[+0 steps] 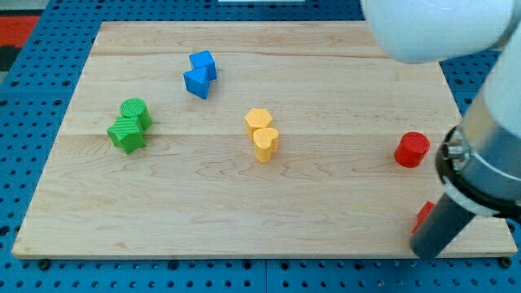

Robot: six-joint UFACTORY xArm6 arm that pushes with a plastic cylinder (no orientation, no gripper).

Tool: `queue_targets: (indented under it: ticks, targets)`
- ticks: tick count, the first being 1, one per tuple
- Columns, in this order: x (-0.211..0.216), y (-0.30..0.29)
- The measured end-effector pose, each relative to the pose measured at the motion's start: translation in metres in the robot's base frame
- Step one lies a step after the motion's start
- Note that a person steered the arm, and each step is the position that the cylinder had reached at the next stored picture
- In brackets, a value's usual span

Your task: Slide the red star to the red circle

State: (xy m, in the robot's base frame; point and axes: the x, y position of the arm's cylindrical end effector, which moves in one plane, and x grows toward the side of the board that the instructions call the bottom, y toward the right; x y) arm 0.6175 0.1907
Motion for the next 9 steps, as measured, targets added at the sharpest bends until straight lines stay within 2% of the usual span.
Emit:
queue_targets:
  ticks: [1, 2, 4, 5, 6, 9]
  targets:
    - [-0.001, 0.048]
    - [-0.006, 0.068]
    - [-0.013, 0.021]
    - [-0.037, 0.049]
    - [-0.057, 0.052]
    - [-0.109, 0.012]
